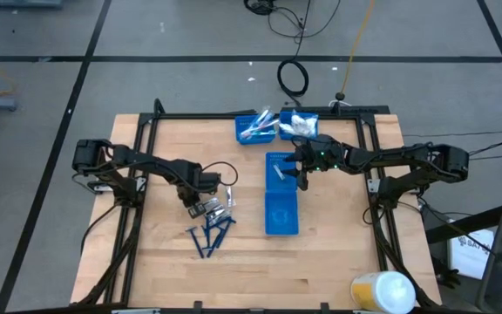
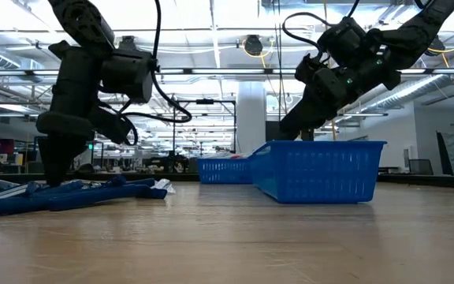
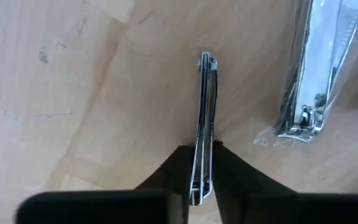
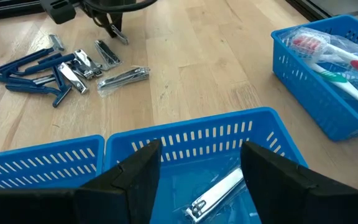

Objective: Pick & Place Travel size toiletries
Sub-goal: Put the nail clipper into the center blue bin

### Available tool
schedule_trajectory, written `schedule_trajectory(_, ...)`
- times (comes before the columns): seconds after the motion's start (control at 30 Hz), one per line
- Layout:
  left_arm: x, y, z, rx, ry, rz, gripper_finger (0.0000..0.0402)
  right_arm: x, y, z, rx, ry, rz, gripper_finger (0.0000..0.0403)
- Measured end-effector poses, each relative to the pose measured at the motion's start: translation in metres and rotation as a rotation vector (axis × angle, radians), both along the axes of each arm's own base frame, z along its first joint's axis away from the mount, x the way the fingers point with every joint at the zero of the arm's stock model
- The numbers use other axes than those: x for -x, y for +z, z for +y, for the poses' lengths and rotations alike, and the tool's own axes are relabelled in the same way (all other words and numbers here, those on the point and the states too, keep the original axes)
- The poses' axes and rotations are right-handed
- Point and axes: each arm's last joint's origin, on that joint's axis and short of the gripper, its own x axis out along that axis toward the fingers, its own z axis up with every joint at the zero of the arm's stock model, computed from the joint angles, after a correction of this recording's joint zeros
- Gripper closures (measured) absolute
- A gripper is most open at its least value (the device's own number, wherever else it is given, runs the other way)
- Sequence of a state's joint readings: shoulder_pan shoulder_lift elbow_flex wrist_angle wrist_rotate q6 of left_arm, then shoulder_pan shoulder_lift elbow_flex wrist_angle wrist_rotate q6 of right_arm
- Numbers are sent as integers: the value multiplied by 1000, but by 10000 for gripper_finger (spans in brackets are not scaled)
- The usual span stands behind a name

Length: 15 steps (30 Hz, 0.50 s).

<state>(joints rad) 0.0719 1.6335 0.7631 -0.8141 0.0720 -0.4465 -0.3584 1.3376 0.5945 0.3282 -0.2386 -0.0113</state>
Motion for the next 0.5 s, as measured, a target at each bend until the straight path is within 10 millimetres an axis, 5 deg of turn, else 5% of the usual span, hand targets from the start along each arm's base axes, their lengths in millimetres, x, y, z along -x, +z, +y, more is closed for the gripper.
schedule_trajectory(0.2,-3,21,8,-67,-6,-73,387,0,0,0,1,0,-2,197)
schedule_trajectory(0.5,-29,90,10,-383,-198,-601,392,-3,8,-1,33,1,-82,199)
